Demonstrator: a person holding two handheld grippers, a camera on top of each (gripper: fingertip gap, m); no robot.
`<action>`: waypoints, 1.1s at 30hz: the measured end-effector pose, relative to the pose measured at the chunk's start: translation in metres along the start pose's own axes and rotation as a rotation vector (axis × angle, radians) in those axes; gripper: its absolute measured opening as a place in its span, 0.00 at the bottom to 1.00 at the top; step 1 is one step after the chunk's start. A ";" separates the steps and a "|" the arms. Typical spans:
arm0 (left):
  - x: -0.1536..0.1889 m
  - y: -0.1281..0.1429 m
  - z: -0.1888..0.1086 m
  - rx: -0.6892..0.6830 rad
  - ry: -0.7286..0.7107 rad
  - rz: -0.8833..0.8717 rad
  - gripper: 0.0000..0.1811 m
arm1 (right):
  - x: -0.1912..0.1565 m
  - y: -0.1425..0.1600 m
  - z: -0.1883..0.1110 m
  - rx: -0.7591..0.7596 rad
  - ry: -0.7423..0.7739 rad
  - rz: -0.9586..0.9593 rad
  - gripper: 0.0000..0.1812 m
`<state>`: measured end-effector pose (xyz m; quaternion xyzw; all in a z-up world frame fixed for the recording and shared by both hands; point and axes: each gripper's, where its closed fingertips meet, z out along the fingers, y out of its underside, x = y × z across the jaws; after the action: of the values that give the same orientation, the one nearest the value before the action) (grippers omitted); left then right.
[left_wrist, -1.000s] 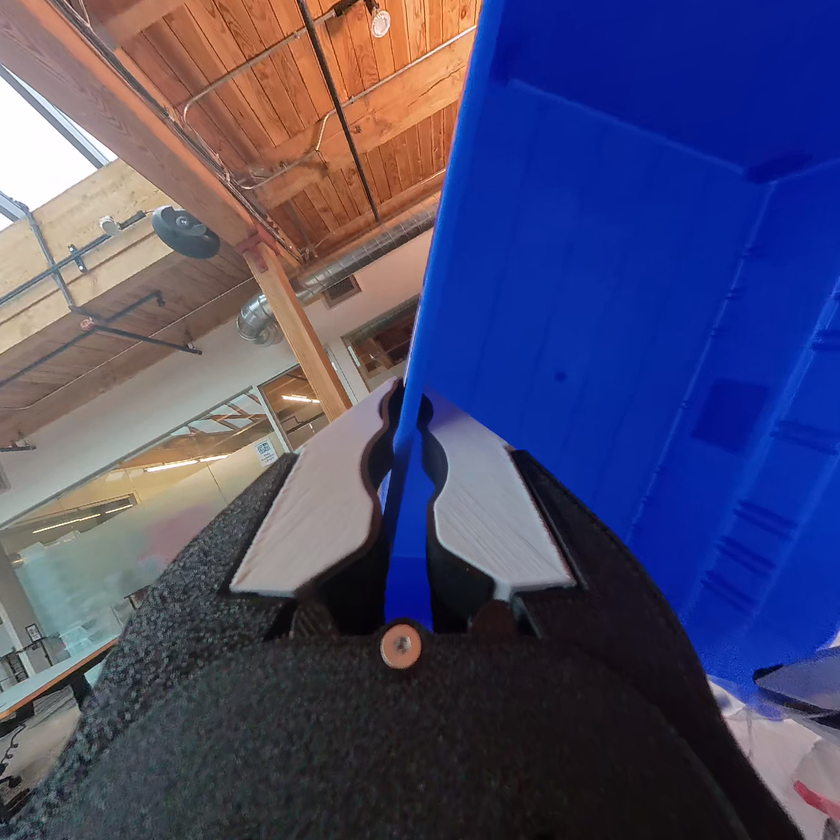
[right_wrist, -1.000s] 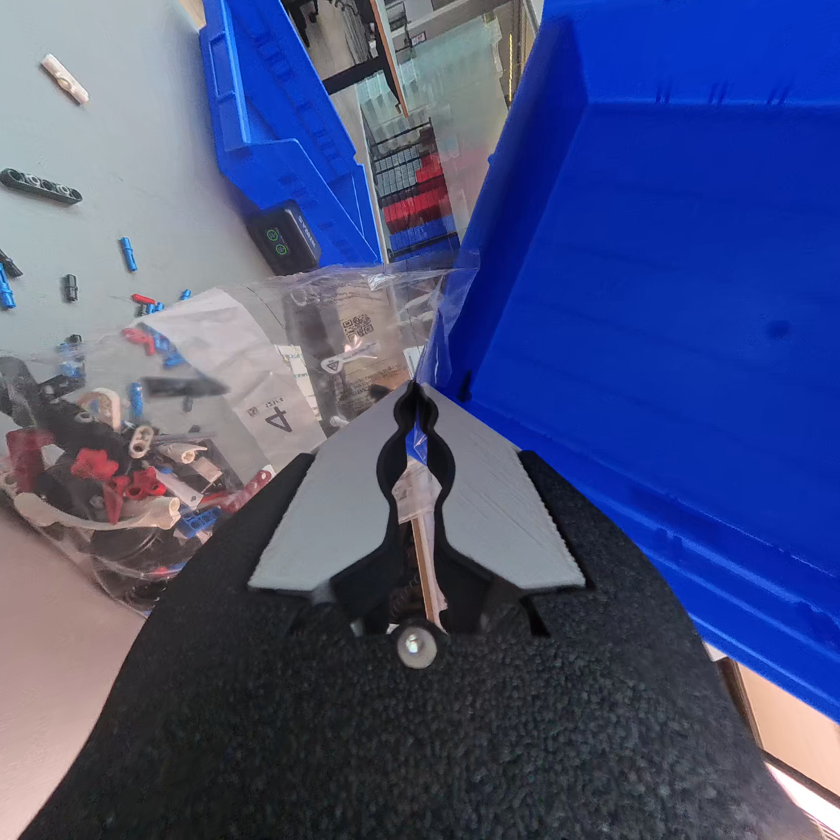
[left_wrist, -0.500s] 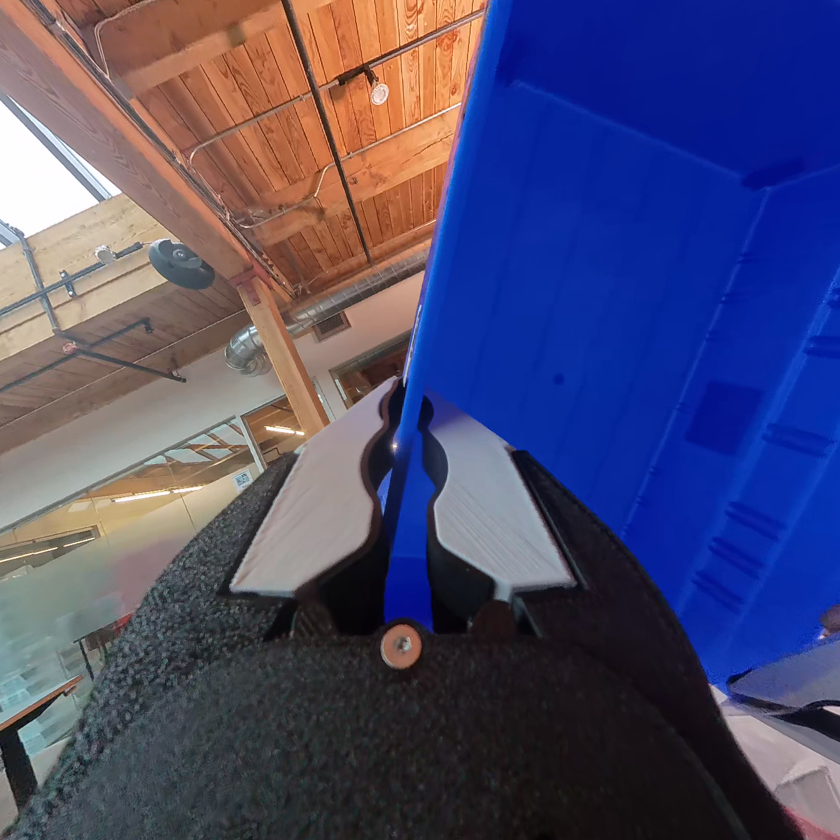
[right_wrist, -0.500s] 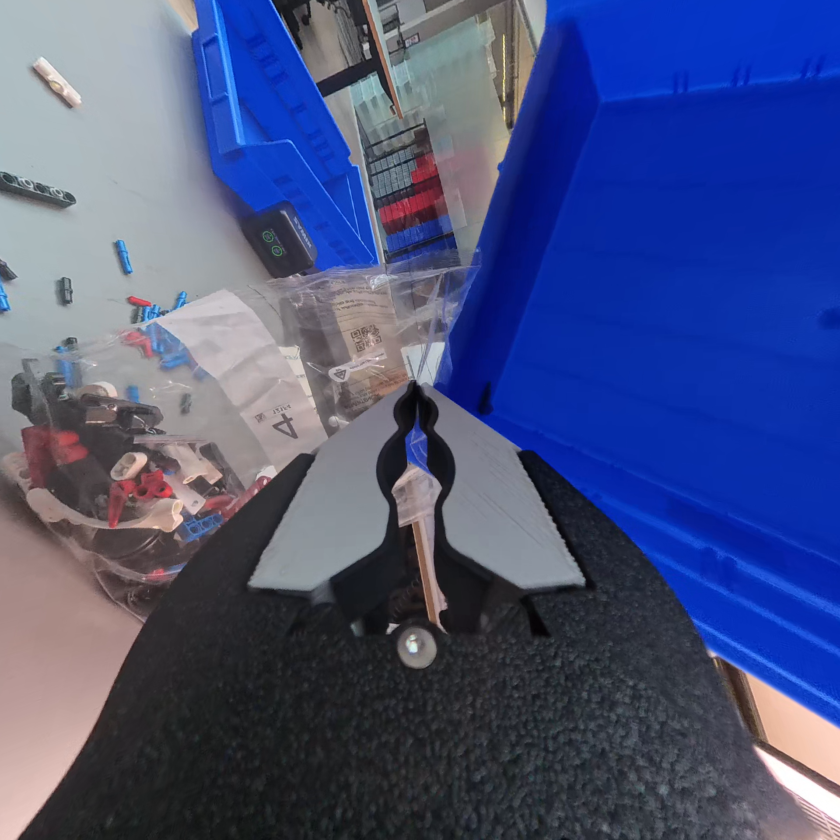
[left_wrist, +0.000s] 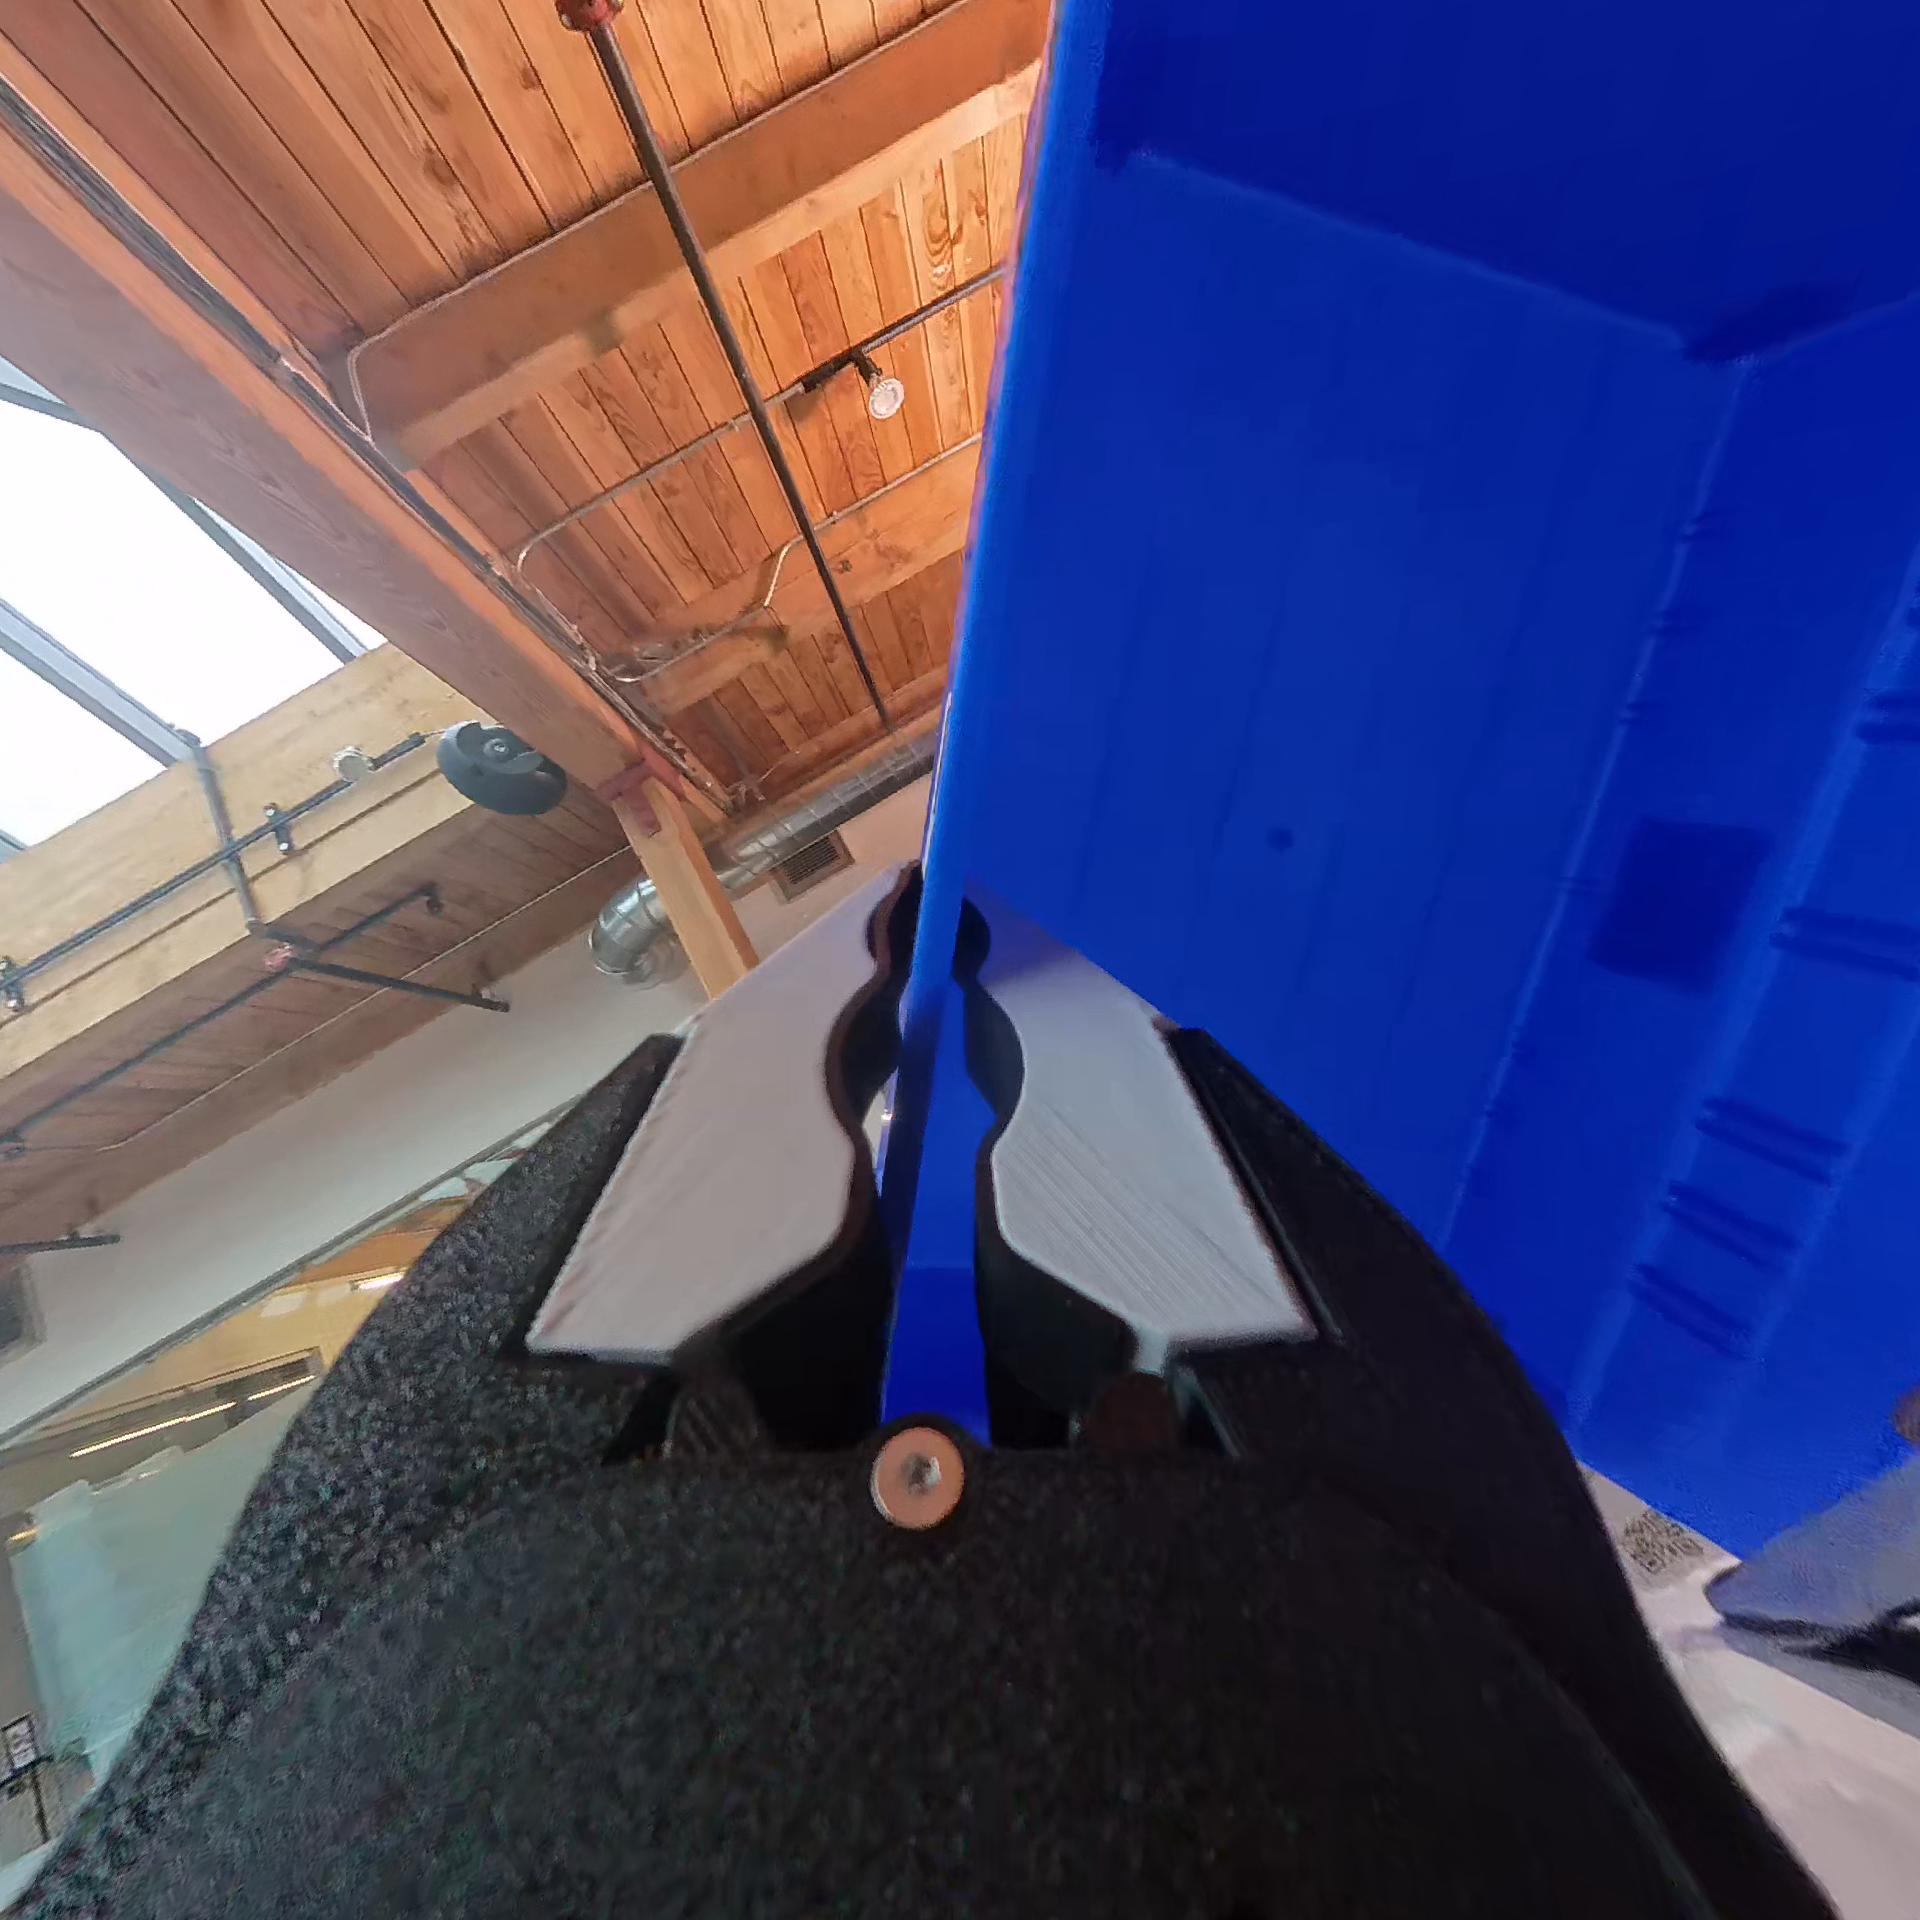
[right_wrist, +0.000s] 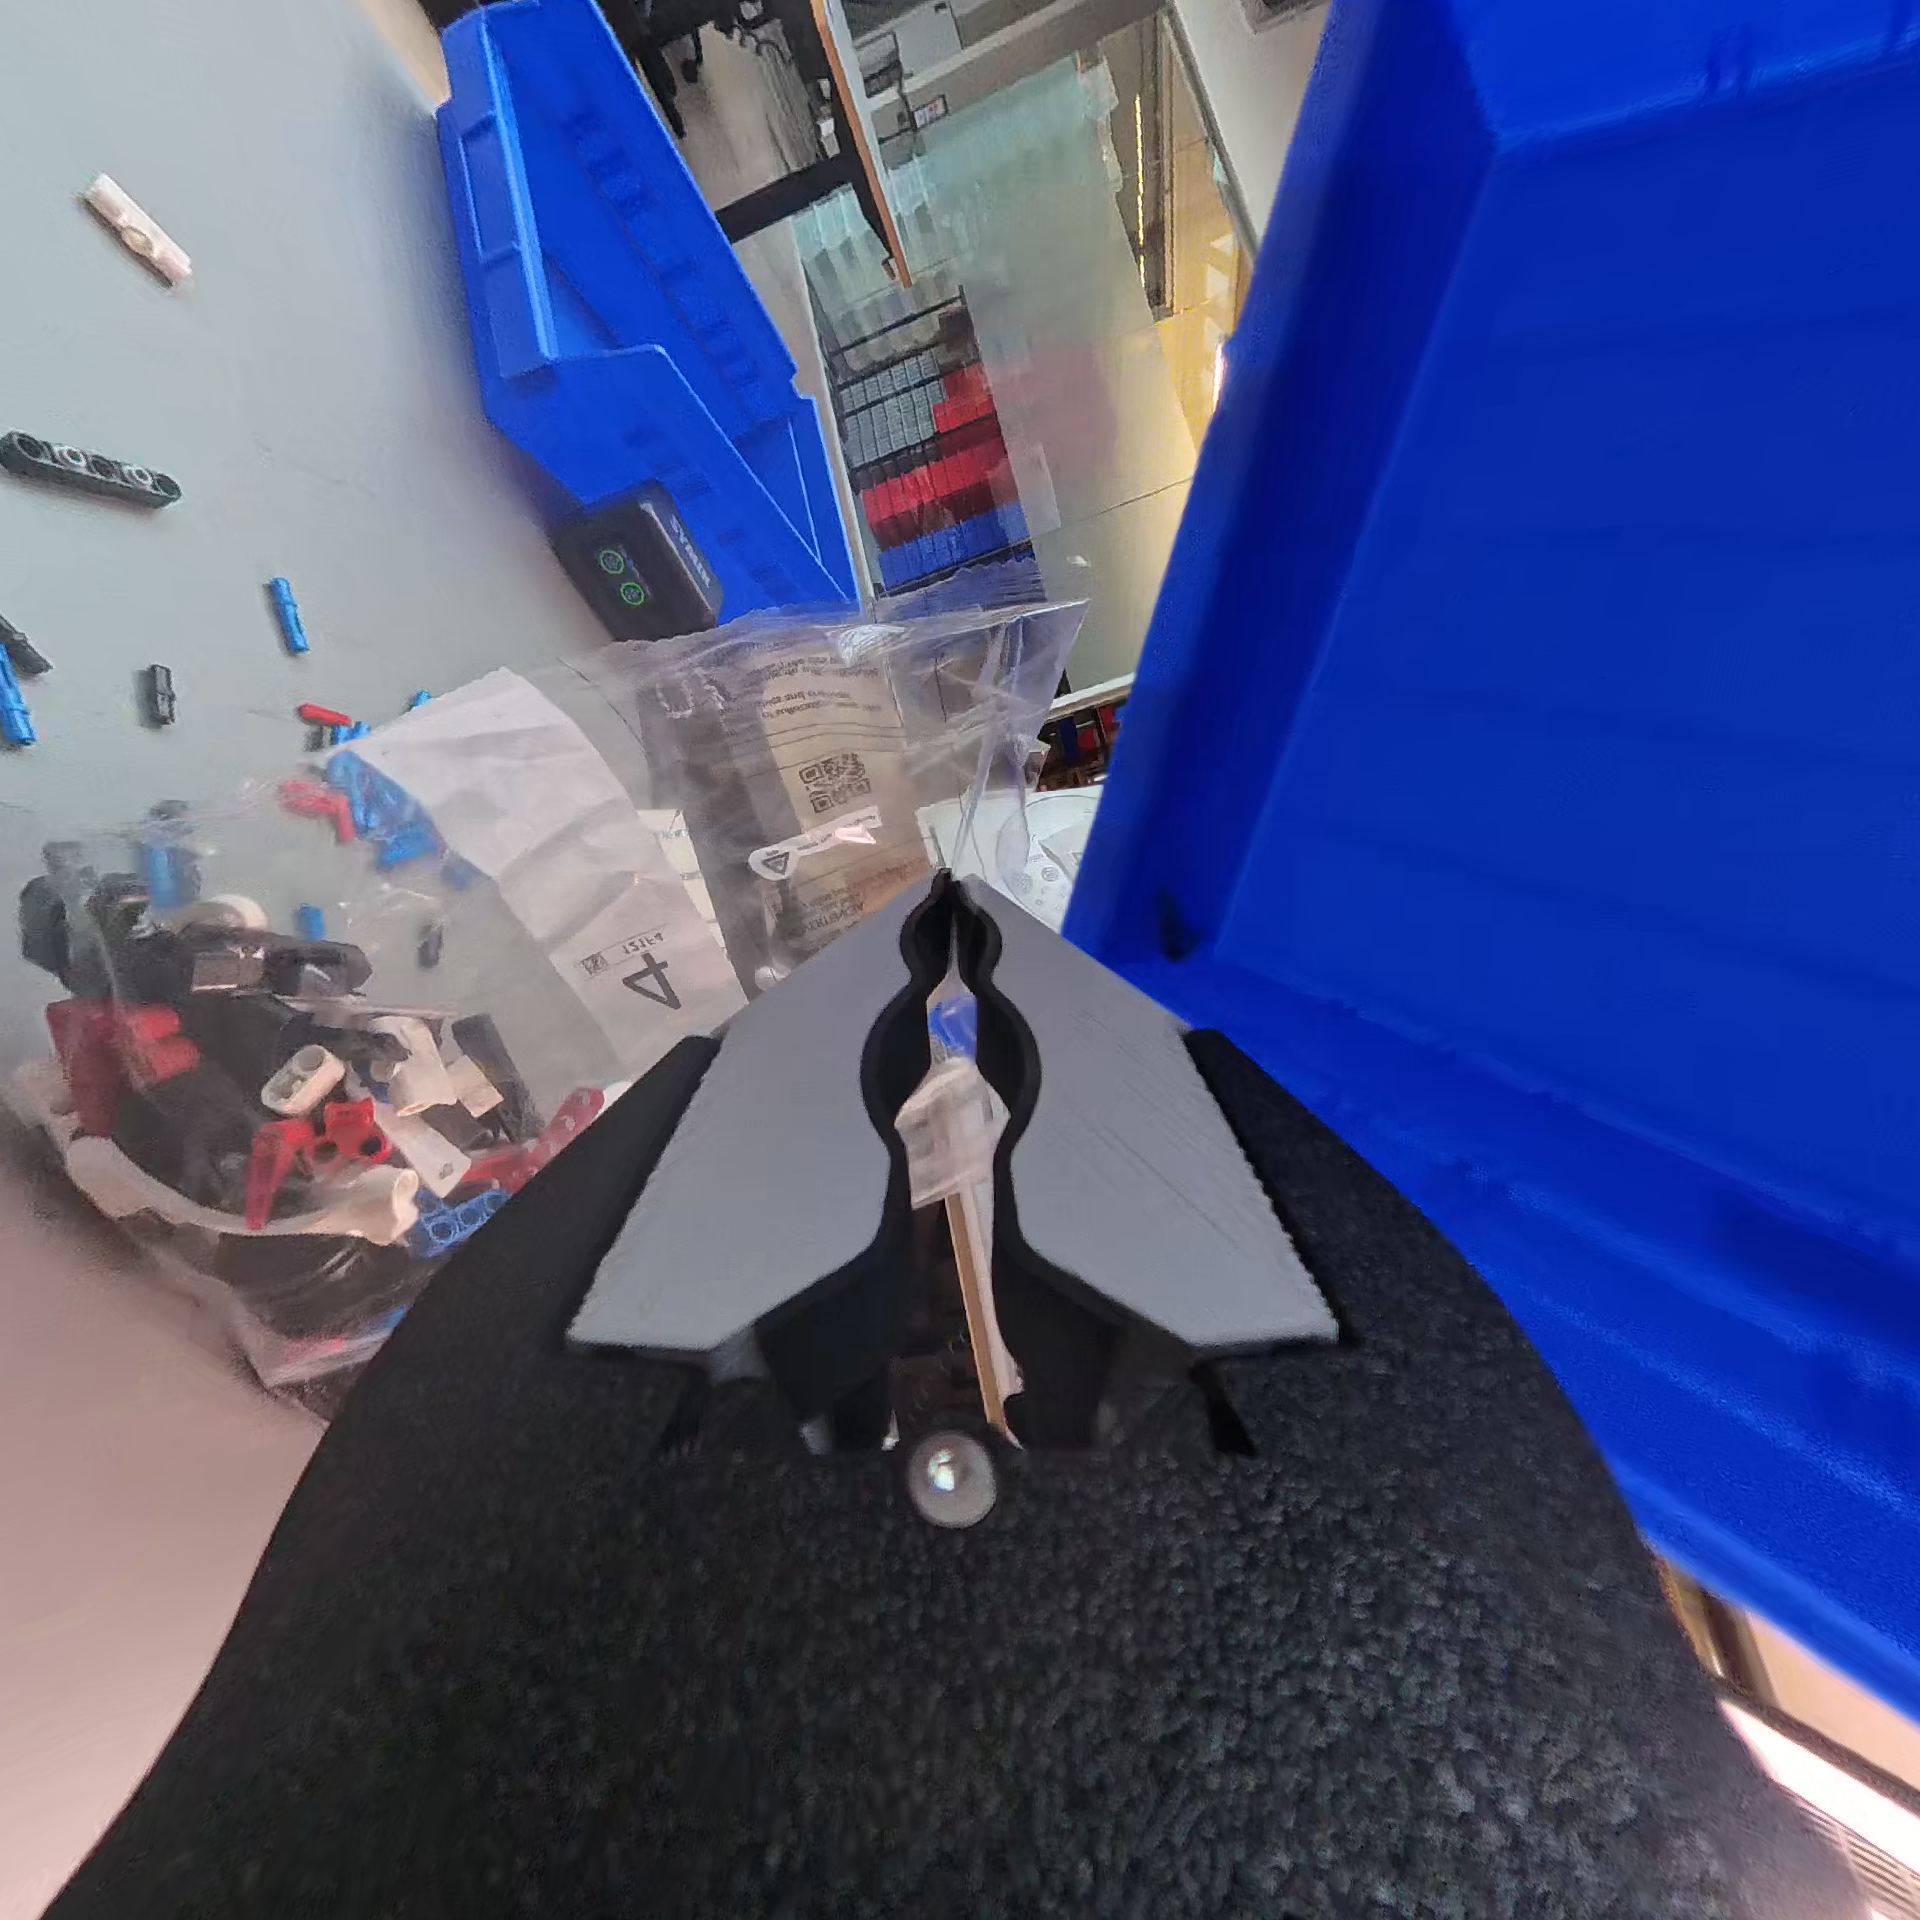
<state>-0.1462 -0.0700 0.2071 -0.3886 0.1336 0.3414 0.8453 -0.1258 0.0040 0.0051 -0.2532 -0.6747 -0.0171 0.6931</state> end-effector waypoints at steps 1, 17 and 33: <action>0.005 0.004 -0.002 -0.006 0.012 0.011 0.01 | -0.002 0.000 -0.001 0.003 -0.012 0.010 0.00; -0.041 0.081 0.038 -0.360 0.030 -0.197 0.02 | -0.004 -0.001 -0.014 0.015 -0.011 -0.058 0.00; -0.260 0.235 -0.147 -1.144 -0.103 -0.705 0.03 | 0.010 0.002 -0.062 0.046 0.000 -0.084 0.00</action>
<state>-0.4910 -0.1943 0.1044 -0.7788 -0.2436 0.0802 0.5725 -0.0669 -0.0139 0.0163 -0.2086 -0.6849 -0.0305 0.6975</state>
